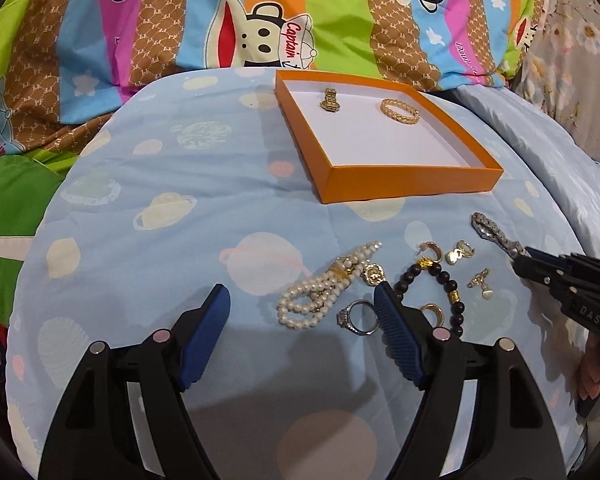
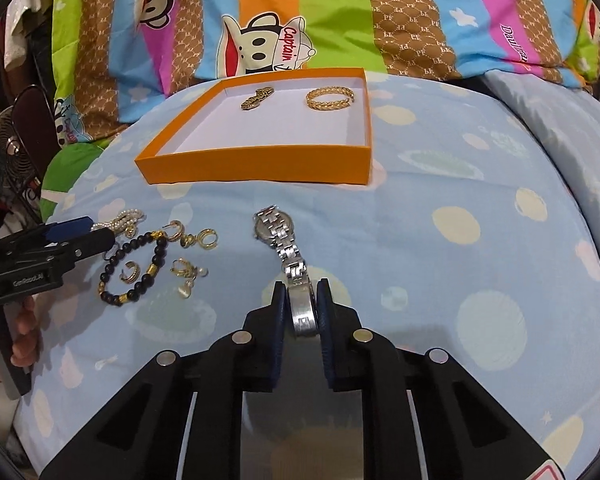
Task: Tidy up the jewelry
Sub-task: 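Grasp the silver watch with the right tool while the left tool grasps the pearl bracelet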
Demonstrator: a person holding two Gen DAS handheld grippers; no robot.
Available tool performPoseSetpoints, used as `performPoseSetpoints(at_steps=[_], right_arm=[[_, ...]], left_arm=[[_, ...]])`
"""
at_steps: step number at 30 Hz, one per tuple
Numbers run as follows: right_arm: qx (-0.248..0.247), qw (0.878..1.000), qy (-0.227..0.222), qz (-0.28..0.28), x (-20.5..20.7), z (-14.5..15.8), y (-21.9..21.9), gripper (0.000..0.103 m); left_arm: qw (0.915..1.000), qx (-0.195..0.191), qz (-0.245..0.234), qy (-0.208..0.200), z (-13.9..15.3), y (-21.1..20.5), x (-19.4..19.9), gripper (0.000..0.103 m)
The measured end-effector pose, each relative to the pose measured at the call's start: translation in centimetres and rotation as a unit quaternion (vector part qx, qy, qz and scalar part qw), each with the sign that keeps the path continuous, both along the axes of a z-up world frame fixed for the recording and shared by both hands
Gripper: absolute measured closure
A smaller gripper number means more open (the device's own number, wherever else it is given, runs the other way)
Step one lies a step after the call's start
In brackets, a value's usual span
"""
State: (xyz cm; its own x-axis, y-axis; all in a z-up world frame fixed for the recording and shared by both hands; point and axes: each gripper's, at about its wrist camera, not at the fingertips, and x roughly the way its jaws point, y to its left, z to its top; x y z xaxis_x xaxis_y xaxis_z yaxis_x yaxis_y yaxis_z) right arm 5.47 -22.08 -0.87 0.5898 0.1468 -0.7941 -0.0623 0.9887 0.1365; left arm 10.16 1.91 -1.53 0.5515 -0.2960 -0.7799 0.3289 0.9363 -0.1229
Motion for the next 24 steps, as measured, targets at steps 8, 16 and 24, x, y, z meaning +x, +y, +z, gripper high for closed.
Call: performPoseSetpoints(at_steps=[8, 16, 24], right_arm=[[-0.016, 1.0, -0.02, 0.009, 2.5, 1.2, 1.5, 0.059], [-0.035, 0.999, -0.006, 0.009, 4.4, 0.0, 2.6, 0.078], [-0.011, 1.0, -0.012, -0.011, 3.0, -0.1, 2.0, 0.079]], left_arm=[[1.0, 0.003, -0.004, -0.001, 0.0, -0.1, 0.6, 0.031], [0.9998, 0.001, -0.021, -0.001, -0.1, 0.1, 0.6, 0.031], [0.9985, 0.009, -0.054, -0.006, -0.1, -1.2, 0.8, 0.04]])
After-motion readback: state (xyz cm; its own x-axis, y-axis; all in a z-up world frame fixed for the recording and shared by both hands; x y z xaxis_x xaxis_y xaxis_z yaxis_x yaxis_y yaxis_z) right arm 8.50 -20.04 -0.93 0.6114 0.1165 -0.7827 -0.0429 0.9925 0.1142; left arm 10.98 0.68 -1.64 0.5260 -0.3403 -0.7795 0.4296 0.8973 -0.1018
